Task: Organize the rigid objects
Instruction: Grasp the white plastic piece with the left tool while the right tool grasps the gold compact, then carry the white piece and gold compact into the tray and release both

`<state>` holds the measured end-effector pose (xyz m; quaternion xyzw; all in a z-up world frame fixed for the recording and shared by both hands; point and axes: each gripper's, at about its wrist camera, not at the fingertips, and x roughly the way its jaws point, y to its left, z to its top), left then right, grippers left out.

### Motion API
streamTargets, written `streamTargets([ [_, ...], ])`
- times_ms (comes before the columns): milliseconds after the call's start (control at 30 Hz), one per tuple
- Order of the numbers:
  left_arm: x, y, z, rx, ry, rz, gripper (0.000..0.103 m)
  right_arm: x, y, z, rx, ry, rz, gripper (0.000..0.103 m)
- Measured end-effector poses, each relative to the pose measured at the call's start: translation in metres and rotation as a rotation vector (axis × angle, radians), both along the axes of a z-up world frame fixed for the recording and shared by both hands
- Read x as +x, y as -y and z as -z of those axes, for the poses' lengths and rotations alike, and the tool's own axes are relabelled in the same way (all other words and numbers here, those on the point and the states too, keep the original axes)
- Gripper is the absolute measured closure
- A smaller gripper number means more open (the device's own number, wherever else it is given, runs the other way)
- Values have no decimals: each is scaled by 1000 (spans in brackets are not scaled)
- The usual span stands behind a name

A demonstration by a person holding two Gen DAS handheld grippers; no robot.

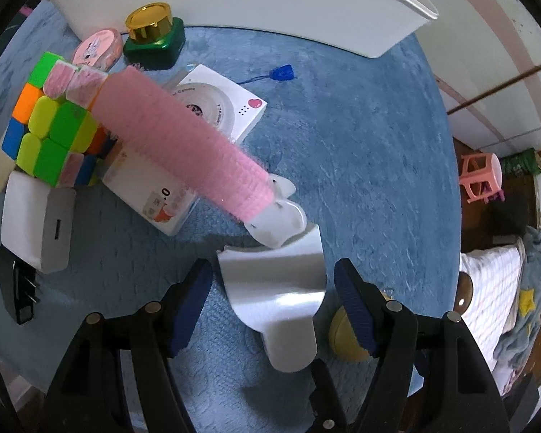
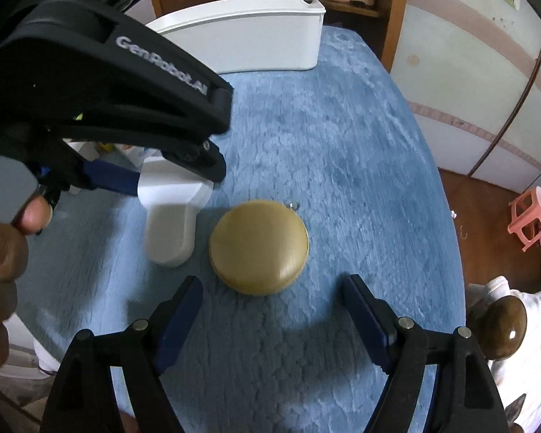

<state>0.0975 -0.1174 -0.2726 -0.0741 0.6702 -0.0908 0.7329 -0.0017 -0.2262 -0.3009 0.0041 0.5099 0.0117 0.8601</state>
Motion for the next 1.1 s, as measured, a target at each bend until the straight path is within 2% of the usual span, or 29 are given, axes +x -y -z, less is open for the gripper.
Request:
streamTargets([
  [167,4,1,1,3,-6,-17,32,7,-5,2,-36,16,-4,22],
  [233,6,6,1,30,-3,-1,37,8,-6,3,-43,24,-7,23],
  [333,3,5,0,30,3,24,41,8,-6,2,-36,29,-10,27],
  [433,4,7,-1,29,0,53,41,9,-6,1,-30,38,-14,39],
  [467,2,7,-1,24,-2,76,41,9,-6,0,-22,40,-25,46],
  [667,-8,1,-15,16,1,181,42,3,-6,-7,15,35,-40,48],
  [767,-14,-7,-31,13,25,229,42,-3,-9,-16,25,42,-48,48],
  [900,-17,-17,-63,4,100,280,42,-10,-17,-32,35,66,-71,48],
  [1100,-10,-33,-111,-3,194,287,42,-8,-31,-63,50,118,-100,48],
])
